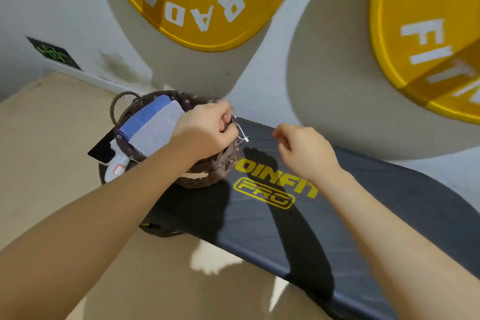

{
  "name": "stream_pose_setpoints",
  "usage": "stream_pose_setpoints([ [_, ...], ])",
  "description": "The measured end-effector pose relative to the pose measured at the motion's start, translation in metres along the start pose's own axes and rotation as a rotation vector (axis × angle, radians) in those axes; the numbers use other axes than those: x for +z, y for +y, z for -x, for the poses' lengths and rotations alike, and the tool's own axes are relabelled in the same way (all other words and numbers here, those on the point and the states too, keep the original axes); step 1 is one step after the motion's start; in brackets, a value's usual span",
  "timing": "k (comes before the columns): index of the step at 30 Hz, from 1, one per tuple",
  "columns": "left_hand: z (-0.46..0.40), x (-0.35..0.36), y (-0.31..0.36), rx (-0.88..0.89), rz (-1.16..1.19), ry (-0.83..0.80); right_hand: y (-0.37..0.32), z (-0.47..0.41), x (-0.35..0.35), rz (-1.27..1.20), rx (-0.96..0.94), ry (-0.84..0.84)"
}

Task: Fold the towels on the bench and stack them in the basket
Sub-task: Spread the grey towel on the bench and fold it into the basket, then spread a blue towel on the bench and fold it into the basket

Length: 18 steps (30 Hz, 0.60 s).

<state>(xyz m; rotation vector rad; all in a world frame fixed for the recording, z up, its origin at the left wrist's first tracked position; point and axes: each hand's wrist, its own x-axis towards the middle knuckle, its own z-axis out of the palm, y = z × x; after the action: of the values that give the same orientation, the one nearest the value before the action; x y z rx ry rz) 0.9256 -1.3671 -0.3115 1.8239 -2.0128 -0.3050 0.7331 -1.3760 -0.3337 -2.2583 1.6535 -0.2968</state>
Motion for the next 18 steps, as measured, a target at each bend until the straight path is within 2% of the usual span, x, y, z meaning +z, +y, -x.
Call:
stream_pose_setpoints([
  [2, 0.003, -0.011, 0.042, 0.002, 0.044, -0.127, 0.019, 0.027, -0.038, 0.035, 0.114, -0.125],
  [5, 0.016, -0.031, 0.109, 0.088, -0.018, -0.357, 0.029, 0.071, -0.102, 0.017, 0.242, -0.298],
  [10, 0.049, -0.099, 0.219, 0.170, 0.039, -0.569, 0.009, 0.149, -0.213, -0.154, 0.457, -0.414],
  [14, 0.072, -0.162, 0.266, 0.406, -0.204, -0.805, -0.027, 0.222, -0.276, -0.077, 0.543, -0.616],
  [18, 0.098, -0.215, 0.298, 0.598, -0.268, -0.929, -0.073, 0.277, -0.318, -0.145, 0.697, -0.563],
])
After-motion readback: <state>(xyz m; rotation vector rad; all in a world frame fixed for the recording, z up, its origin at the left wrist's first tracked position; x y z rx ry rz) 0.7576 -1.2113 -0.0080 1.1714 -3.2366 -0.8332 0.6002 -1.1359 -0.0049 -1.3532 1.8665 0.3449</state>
